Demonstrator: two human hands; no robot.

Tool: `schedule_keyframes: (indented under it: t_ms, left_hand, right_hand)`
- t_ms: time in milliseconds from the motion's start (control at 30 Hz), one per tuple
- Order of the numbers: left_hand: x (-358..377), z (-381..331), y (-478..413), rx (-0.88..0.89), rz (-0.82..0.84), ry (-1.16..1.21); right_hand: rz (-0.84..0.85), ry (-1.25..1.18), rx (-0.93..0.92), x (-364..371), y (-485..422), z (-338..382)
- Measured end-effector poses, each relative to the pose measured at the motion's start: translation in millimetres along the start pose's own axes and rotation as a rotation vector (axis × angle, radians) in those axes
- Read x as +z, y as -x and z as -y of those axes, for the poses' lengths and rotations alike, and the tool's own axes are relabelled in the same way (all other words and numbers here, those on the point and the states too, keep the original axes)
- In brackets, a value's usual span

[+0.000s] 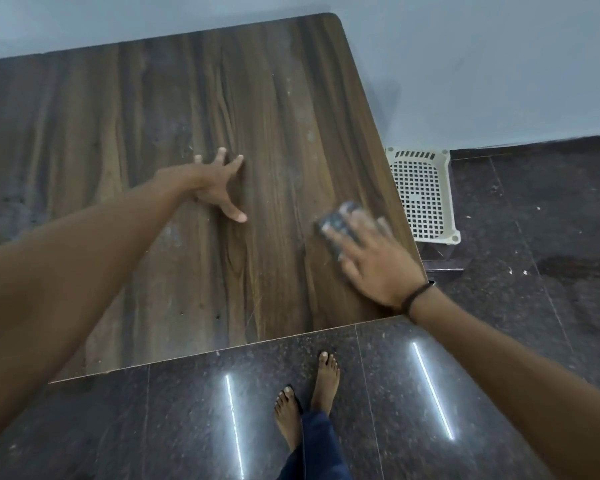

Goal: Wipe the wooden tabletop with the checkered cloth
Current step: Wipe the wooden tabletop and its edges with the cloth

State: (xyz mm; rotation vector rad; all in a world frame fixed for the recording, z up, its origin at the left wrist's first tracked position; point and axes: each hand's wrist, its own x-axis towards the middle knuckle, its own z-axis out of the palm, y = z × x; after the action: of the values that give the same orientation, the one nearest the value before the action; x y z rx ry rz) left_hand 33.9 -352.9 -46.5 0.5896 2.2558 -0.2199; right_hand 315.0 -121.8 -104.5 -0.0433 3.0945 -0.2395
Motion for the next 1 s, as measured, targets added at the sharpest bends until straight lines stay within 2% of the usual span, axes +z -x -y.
schedule_keyframes:
  t_ms: [67,100,200,233,333,367,467,500,533,600,633,667,733,767,800,867,900,933,1000]
  left_hand:
    - [1.5,21.4,0.0,-0.039,0.034,-0.028]
    - [4.8,24.9,-0.2,-0.041,0.038,-0.029]
    - [12.4,19.6,1.0,-0.052,0.01,0.004]
    - [12.7,18.1,2.0,-0.054,-0.004,0.02]
    - [11.8,19.5,0.9,-0.032,0.006,0.055]
    - [11.8,20.5,-0.1,-0.029,0.013,0.057]
    - [13.3,22.4,0.9,-0.038,0.014,0.038]
    - [13.4,21.8,0.8,-0.04,0.012,0.033]
    - [12.8,21.5,-0.2,-0.041,0.012,0.031]
    - [10.4,20.0,-0.7,-0.038,0.029,0.031]
    - [10.4,19.5,-1.2,-0.038,0.035,0.03]
    - [10.2,19.6,-1.2,-0.041,0.039,0.027]
    - [10.1,20.9,-1.0,-0.053,0.05,0.024]
    - [9.7,20.9,-1.4,-0.049,0.052,0.023]
    - [9.4,20.5,-2.3,-0.037,0.053,0.026]
    - [8.2,20.6,-2.6,-0.022,0.063,0.027]
    - [8.3,20.0,-1.7,-0.02,0.065,0.023]
    - [8.6,19.5,-1.2,-0.019,0.06,0.013]
    - [10.1,19.1,0.9,-0.023,0.044,0.006]
  right_hand:
    - [-0.03,-0.073,0.34,-4.4,-27.7,0.9]
    - [-0.027,-0.072,0.353,2.7,-30.0,19.4]
    - [-0.004,0.018,-0.107,16.7,-5.3,46.6]
    - [0.0,0.01,-0.12,10.5,-12.6,30.8]
    - [-0.024,-0.095,0.342,-7.6,-49.2,6.9]
    - [-0.038,-0.106,0.364,-3.4,-50.4,19.2]
    - [0.037,-0.009,-0.136,11.4,-25.8,46.4]
    - [0.039,-0.004,-0.167,6.3,-35.2,30.2]
    - [0.004,-0.028,-0.046,0.5,-54.9,10.1]
    - [-0.026,-0.108,0.321,-11.3,-88.5,-7.7]
    - [-0.033,-0.117,0.376,-7.5,-93.4,-0.7]
    - [-0.012,-0.075,0.278,-3.0,-89.6,19.5]
    - [0.033,-0.047,-0.05,6.6,-73.1,32.0]
    - [0.031,-0.024,-0.107,3.2,-76.7,20.1]
    - [0.012,-0.035,-0.031,-4.6,-93.8,-1.8]
    - [-0.046,-0.094,0.294,-19.3,-134.1,-26.2]
    - [-0.052,-0.088,0.344,-18.5,-142.6,-20.0]
    - [-0.026,-0.045,0.255,-11.5,-141.7,0.6]
    - [0.004,-0.006,-0.12,7.7,-118.3,24.9]
